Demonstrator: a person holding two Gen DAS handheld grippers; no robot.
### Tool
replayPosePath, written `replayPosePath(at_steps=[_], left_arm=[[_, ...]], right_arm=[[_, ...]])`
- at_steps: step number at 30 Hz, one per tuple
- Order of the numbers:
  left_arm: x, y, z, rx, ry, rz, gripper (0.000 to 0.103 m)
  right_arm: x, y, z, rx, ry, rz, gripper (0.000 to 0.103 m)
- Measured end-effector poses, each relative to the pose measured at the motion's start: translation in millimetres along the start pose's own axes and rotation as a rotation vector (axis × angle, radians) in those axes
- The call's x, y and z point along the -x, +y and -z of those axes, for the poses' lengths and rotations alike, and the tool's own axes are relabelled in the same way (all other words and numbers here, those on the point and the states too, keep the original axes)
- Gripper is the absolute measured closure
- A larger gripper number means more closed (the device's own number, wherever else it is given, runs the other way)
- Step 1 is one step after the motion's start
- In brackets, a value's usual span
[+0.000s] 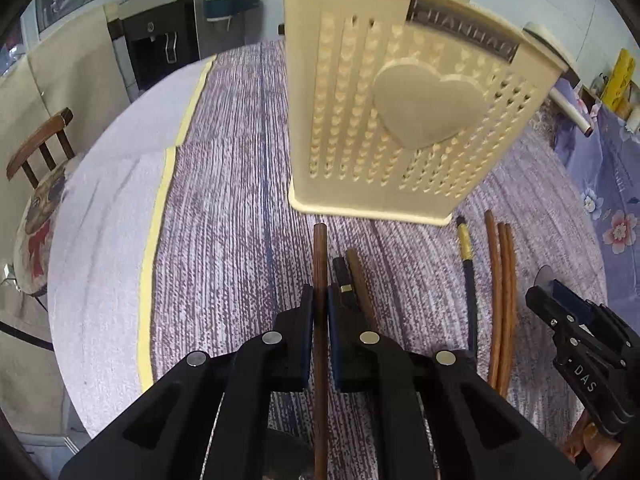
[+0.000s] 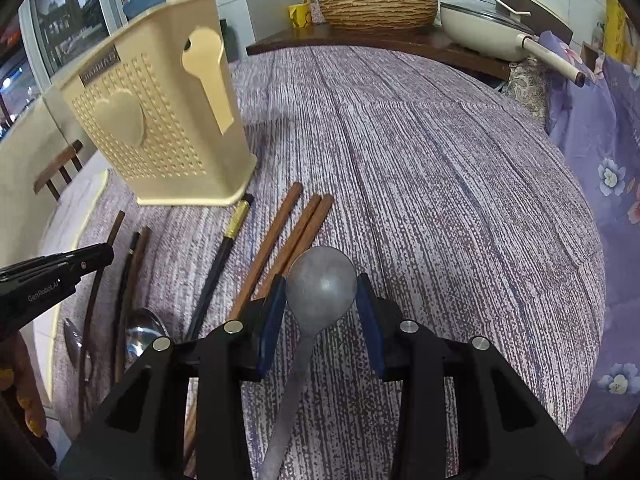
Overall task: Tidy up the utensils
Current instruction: 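Lift the wooden chopstick with the right tool toward the cream holder, then lower the chopstick into the cream holder and open the right tool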
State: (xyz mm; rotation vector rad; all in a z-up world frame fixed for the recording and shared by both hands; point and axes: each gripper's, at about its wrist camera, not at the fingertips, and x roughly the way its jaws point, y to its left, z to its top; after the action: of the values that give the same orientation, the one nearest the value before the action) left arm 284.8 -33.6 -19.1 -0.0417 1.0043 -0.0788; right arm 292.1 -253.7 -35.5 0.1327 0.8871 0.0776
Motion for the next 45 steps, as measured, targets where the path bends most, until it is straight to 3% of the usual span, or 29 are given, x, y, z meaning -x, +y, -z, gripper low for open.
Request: replayPosePath(at_steps=[8,16,20,36,45], left_arm=[[50.0,2.3,-3.1,-0.001,-0.133,0.086,0.095],[110.9,11.8,-0.4,-0.006,-0.297,0.125,0.095],[129.6,12.7,1.8,-0.026,-0.355,0.108,0.095],[157.3,23.6,2.2,-0.008,-0.402,0.171,0.095],[175.9,25.5,-16.6,-0.011,-0.422,0.213,0.095]], right_arm=[[43.5,-0.3,-7.2,0.027,-0.129,-0.065,0.066],[100.1,4.3,-10.3,0.096,-0.252,-0.117,0.066],[119.6,10.6,-9.9,0.141,-0.286,-0.109,0.066],[135.8,25.1,-11.9,0.181,-0.286,-0.157,0.066],[143.0,42.5,-38.6,0.199,-0.295,-0.227,0.066]])
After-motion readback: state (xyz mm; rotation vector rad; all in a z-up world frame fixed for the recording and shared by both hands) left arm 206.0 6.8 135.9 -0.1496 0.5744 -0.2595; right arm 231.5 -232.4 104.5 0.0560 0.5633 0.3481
